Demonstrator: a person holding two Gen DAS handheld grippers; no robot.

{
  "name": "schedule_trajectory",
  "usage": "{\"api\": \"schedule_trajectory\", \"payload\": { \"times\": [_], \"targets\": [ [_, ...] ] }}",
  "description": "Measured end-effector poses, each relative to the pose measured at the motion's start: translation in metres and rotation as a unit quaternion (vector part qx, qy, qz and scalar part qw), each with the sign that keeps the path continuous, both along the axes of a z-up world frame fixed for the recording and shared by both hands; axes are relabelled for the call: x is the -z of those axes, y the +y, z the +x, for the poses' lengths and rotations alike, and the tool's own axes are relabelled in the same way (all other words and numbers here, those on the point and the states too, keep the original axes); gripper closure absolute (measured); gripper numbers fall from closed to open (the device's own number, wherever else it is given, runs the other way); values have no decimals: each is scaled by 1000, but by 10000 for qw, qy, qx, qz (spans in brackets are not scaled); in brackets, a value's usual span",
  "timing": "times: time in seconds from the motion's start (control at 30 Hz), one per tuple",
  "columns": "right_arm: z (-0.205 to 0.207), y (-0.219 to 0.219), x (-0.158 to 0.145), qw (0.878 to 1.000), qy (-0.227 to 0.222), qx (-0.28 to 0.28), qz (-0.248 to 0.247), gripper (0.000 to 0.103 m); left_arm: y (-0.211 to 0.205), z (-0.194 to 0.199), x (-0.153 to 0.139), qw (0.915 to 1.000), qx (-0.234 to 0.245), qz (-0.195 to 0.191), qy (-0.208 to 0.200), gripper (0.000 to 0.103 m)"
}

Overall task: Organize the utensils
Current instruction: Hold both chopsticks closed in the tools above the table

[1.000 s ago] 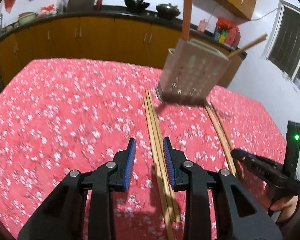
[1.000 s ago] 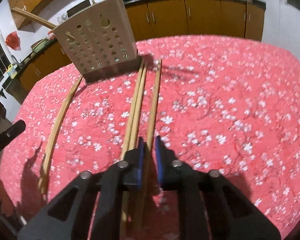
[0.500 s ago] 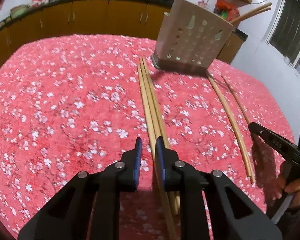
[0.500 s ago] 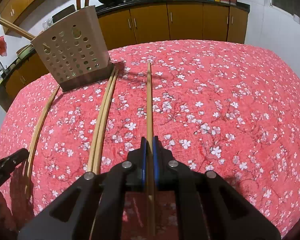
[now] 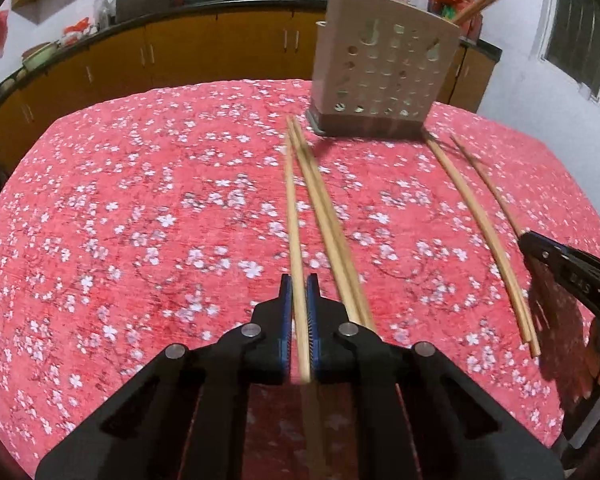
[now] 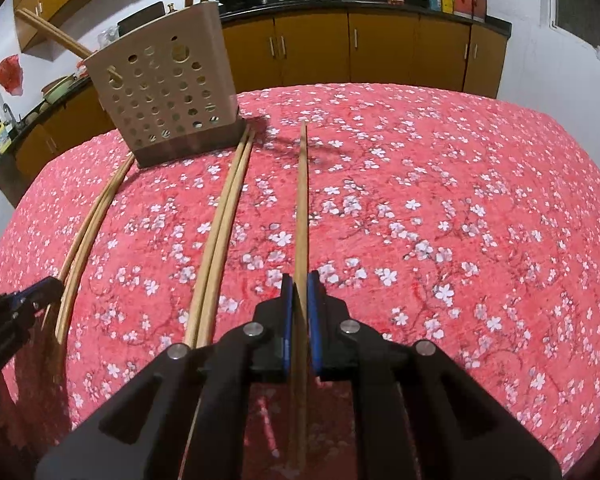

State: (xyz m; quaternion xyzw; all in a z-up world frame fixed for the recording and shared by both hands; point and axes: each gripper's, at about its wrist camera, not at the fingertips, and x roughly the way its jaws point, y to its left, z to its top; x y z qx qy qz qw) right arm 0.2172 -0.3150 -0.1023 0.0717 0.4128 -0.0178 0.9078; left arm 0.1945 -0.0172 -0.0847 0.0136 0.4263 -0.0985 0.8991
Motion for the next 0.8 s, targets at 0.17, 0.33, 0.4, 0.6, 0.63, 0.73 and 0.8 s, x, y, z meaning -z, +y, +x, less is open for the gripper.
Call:
{"api": "schedule_trajectory", "payload": {
  "times": [0.17, 0.33, 0.4, 0.6, 0.63, 0.73, 0.8],
  "targets": [
    [11, -5, 0, 10000, 15, -16, 11, 95, 26, 24, -1, 9991, -429, 51, 18, 95],
    [29, -12, 0, 9999, -20, 112, -1, 95, 57, 45, -2, 9965, -769, -316, 45, 95],
    [34, -14, 1, 9999, -23, 146, 47, 95, 61, 45, -1, 9963, -760, -403, 7, 95],
    [35, -16, 2, 9998, -25, 153, 116, 95, 65, 43, -2, 9958, -759, -510, 17, 94],
    [35, -16, 2, 9998, -26, 154, 123, 95, 66, 43, -4, 9956, -756, -545, 21, 94],
    [36, -18, 2, 9997, -30, 148, 166, 95, 69, 40, -6, 9950, -766, -639, 30, 94],
    [36, -18, 2, 9997, -35, 149, 197, 95, 65, 42, -4, 9951, -775, -606, 24, 94]
  ]
}}
